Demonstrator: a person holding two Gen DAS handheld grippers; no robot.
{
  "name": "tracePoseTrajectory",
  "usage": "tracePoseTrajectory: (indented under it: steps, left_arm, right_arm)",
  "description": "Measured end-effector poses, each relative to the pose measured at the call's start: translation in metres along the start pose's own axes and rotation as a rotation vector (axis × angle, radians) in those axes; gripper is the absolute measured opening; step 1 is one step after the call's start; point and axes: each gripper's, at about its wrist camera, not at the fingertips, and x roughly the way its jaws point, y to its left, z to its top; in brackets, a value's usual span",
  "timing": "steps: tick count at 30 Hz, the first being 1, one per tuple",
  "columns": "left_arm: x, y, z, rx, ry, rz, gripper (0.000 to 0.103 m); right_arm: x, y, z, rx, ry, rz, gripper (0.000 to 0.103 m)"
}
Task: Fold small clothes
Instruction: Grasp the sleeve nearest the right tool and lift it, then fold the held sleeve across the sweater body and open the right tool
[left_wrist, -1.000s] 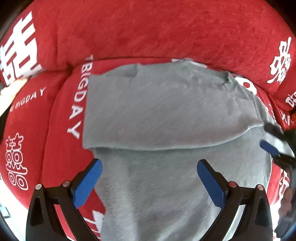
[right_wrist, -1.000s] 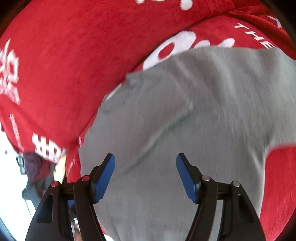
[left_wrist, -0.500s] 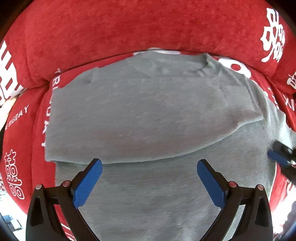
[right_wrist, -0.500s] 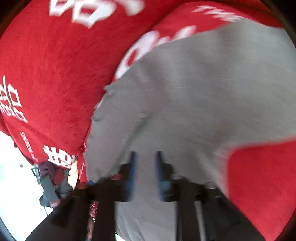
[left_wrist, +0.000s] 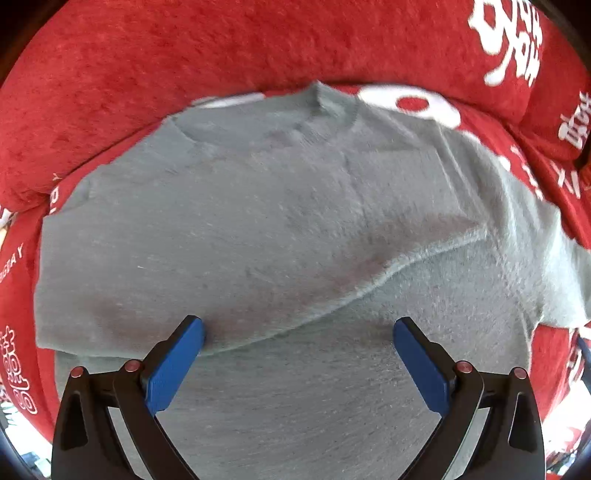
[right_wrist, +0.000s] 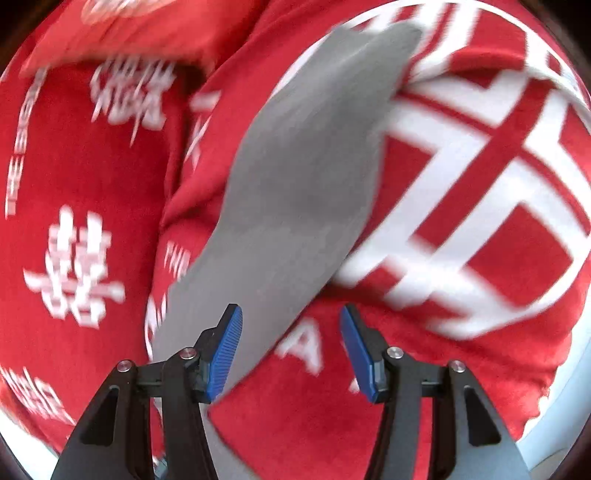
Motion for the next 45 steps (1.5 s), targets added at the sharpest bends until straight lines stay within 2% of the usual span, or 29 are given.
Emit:
tracePoseTrajectory:
  steps: [5,9,12,13,14,16,17,21,25,28,32,35,36,38,39,40,41,43,45]
  left_arm:
    - [0.01,-0.008,0.001,0.003,-0.018,0.009,0.103]
    - [0.005,-0.006,-0.005,-0.009,-0.013,0.008,0.103]
    - [0.019,-0.005,-0.003,-0.004,-0.015,0.02,0.103]
    - [0.024,-0.008,-0.005,-0.009,-0.026,0.02,0.103]
    - [0.019,-0.003,-0.002,-0.01,-0.033,0.021,0.103]
    - [0.023,-0.014,-0.003,0.001,-0.038,0.032,0.103]
    - [0.021,-0.01,-0.005,0.0,-0.032,0.035,0.103]
    - [-0.004,0.001,0.001,-0.042,-0.015,0.018,0.103]
    - [-0.034,0.022,0.007,-0.038,-0.081,-0.015,0.103]
    - [-0.056,0.033,0.004,-0.02,-0.119,0.009,0.103]
    - [-0.08,0.071,-0.003,-0.069,-0.131,0.067,0.103]
    - [-0.092,0.092,-0.01,-0.109,-0.129,0.112,0.103]
    - [-0.122,0.115,-0.029,-0.116,-0.129,0.121,0.103]
    - [-0.131,0.141,-0.041,-0.128,-0.122,0.148,0.103]
    - [-0.136,0.151,-0.046,-0.133,-0.115,0.154,0.103]
    - [-0.134,0.162,-0.05,-0.144,-0.097,0.159,0.103]
    - [-0.143,0.173,-0.06,-0.155,-0.085,0.159,0.103]
    - [-0.136,0.192,-0.068,-0.184,-0.062,0.158,0.103]
    - [-0.134,0.205,-0.077,-0.206,-0.042,0.161,0.103]
  right_arm:
    - [0.009,-0.019,0.018,0.12,-0.002,0.097,0.06]
    - [0.013,-0.013,0.021,0.138,-0.008,0.158,0.06]
    - [0.015,-0.01,0.027,0.186,-0.02,0.234,0.059]
    - [0.017,-0.011,0.028,0.219,-0.018,0.29,0.047]
    - [0.019,-0.01,0.028,0.239,-0.009,0.316,0.025]
    - [0.023,-0.007,0.026,0.272,0.017,0.366,0.008]
    - [0.023,-0.003,0.025,0.27,0.016,0.38,0.008]
    - [0.025,0.041,0.018,0.163,0.053,0.475,0.007]
    - [0.034,0.122,-0.005,-0.066,0.153,0.534,0.007]
    - [0.046,0.19,-0.042,-0.276,0.244,0.563,0.008]
    - [0.073,0.274,-0.124,-0.593,0.378,0.535,0.008]
    - [0.11,0.3,-0.192,-0.722,0.501,0.466,0.011]
    - [0.125,0.302,-0.209,-0.73,0.54,0.438,0.011]
    - [0.158,0.296,-0.241,-0.73,0.604,0.337,0.012]
    - [0.172,0.291,-0.251,-0.73,0.626,0.272,0.017]
    - [0.186,0.283,-0.26,-0.726,0.642,0.18,0.036]
    - [0.191,0.281,-0.261,-0.713,0.646,0.145,0.046]
    - [0.185,0.273,-0.256,-0.631,0.629,0.195,0.047]
    - [0.174,0.27,-0.243,-0.571,0.57,0.223,0.047]
